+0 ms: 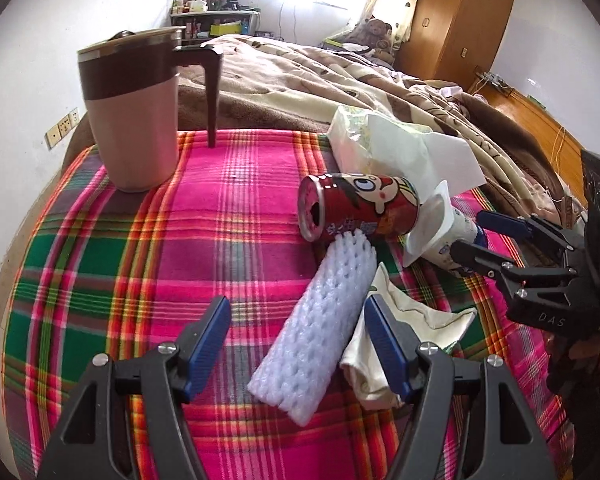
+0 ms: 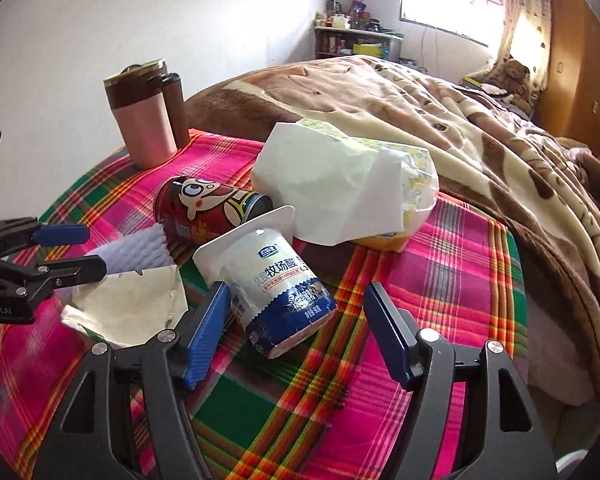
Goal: Collect trash
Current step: 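Grasp the white-blue yogurt cup with the right gripper while the left gripper grasps the mesh sleeve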
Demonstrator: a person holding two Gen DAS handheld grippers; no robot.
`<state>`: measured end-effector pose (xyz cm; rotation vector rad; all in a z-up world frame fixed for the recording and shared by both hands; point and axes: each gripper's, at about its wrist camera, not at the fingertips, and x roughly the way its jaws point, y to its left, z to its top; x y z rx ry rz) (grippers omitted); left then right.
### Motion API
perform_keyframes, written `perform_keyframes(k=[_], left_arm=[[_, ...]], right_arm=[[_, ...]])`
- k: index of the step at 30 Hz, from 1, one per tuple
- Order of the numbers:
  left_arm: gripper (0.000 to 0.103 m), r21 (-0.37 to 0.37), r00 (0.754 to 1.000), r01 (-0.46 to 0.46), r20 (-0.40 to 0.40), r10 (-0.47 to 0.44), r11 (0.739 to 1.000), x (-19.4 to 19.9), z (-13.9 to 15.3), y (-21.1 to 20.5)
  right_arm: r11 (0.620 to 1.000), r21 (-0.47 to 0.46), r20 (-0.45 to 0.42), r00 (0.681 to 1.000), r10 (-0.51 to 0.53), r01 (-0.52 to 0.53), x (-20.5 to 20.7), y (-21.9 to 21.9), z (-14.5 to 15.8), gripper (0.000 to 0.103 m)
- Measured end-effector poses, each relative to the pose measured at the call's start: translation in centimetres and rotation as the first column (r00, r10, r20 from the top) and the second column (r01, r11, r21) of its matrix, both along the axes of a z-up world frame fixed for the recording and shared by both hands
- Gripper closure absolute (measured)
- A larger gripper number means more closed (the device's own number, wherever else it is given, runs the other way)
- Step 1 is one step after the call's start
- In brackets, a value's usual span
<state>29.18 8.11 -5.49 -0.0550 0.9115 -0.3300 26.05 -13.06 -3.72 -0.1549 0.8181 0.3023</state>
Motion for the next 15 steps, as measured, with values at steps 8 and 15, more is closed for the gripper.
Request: perform_keyframes(k=[8, 15], left_arm=[[0.032, -0.004, 0.999, 0.022, -0.036, -0.022, 1.000, 0.3, -0.7, -0.9], [0.051, -0.068, 0.997, 0.025, -0.068, -0.030, 0.997, -0.5, -1.2, -1.2]], right_arm=[[0.998, -0.009, -0.039, 0.997, 0.066, -0.067, 0.7, 0.3, -0.3, 0.032], [0.998, 0.050, -0.076, 0.997, 0.035, -0.031, 0.2, 0.0, -0.8, 0.043]])
